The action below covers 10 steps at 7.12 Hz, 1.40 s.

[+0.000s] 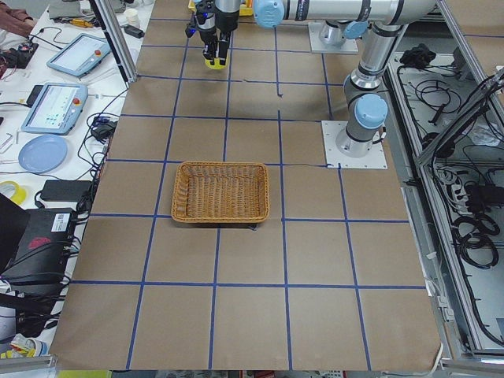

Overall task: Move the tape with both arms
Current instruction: 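Carry the tape roll to the table center and release it, then raise the right gripper away while the left gripper reaches toward the tape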

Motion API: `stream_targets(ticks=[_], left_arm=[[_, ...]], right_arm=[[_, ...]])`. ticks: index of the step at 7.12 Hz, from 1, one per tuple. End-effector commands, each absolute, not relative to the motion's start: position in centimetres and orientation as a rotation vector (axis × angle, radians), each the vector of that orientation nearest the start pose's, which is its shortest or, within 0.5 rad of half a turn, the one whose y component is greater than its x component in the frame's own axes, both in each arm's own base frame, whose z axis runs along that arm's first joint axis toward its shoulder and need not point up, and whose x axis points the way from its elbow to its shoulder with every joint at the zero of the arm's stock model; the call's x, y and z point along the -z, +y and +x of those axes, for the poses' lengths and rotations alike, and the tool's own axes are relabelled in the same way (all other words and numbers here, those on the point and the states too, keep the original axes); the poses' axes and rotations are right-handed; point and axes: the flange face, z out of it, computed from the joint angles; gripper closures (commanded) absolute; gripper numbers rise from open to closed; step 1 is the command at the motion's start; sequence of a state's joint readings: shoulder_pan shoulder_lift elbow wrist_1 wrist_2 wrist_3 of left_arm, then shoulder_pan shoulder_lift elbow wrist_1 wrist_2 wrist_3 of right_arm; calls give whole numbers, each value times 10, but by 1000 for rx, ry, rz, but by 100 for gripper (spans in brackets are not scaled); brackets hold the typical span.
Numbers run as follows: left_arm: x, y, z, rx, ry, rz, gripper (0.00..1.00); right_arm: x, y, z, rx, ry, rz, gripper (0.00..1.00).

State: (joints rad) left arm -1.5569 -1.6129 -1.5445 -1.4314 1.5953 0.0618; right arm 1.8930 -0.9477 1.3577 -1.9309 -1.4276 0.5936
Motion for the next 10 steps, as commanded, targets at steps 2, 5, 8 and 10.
stream_targets(ticks=[2, 5, 8, 10], left_arm=[[-494, -523, -124, 189, 3106, 72, 0], [-494, -523, -124, 189, 3106, 72, 0], [-489, -534, -127, 244, 3103, 76, 0], [-462, -558, -167, 335, 3173, 137, 0]], right_arm=[[-208, -609, 370, -246, 3016, 408, 60], [-300, -618, 352, -34, 2973, 388, 0], [-403, -611, 237, 58, 3069, 146, 0], [-457, -590, 127, -32, 3080, 53, 0]])
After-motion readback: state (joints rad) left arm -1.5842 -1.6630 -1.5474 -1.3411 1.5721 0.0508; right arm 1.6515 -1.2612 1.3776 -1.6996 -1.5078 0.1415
